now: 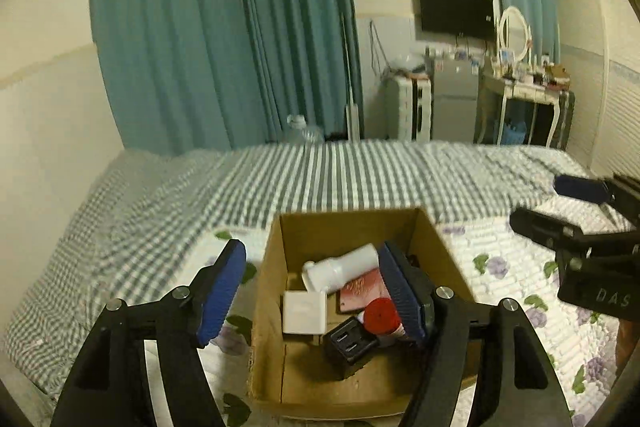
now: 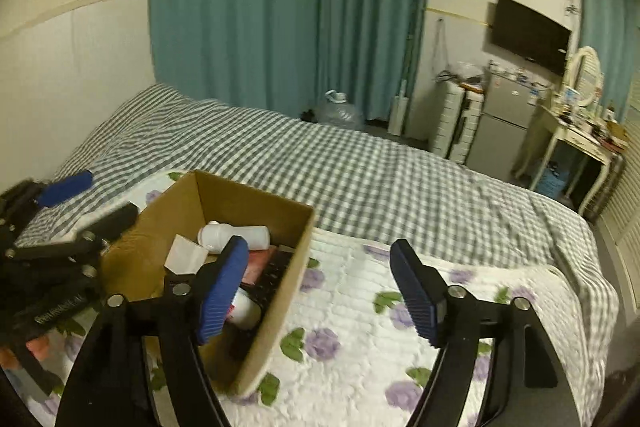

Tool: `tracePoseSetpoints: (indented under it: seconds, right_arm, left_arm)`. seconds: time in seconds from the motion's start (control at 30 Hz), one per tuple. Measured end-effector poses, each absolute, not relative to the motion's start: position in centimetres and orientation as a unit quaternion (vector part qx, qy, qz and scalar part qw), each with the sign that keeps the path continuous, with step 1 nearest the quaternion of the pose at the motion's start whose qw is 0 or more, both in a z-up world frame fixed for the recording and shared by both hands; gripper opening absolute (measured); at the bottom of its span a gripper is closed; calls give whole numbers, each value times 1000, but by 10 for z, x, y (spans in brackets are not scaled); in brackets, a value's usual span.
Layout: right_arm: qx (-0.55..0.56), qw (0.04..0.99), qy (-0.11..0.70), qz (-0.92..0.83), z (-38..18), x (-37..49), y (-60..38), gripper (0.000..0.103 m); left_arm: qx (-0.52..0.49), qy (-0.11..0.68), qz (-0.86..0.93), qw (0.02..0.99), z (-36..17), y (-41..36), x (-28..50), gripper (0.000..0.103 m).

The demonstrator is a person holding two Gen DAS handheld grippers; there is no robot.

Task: Organize rigid objects

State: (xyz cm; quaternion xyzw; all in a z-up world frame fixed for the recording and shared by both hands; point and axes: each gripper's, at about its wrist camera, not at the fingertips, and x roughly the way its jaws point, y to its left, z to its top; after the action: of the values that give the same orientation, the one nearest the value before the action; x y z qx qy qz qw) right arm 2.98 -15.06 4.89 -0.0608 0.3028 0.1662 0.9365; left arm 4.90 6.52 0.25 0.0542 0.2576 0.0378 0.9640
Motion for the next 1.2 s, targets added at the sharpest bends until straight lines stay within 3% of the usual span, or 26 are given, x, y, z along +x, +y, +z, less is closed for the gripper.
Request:
tracePoseSetpoints:
  seconds: [0.23, 0.4, 0.6, 1.2]
  right_arm:
    - [-55, 959, 243, 135, 87, -23, -179, 102]
    - [-28, 977, 181, 110, 107, -60, -193, 103]
    - [-17, 981, 174, 89, 88, -73, -198, 103]
    - [2, 968, 227, 102, 37, -57, -191, 103]
  left_arm:
    - [52, 209, 36, 976, 37, 48, 13, 81]
    - [49, 185, 54, 980, 36, 38, -10, 81]
    - [47, 168, 57, 983, 12, 36, -22, 81]
    - [31, 182, 51, 981, -20, 36, -24, 81]
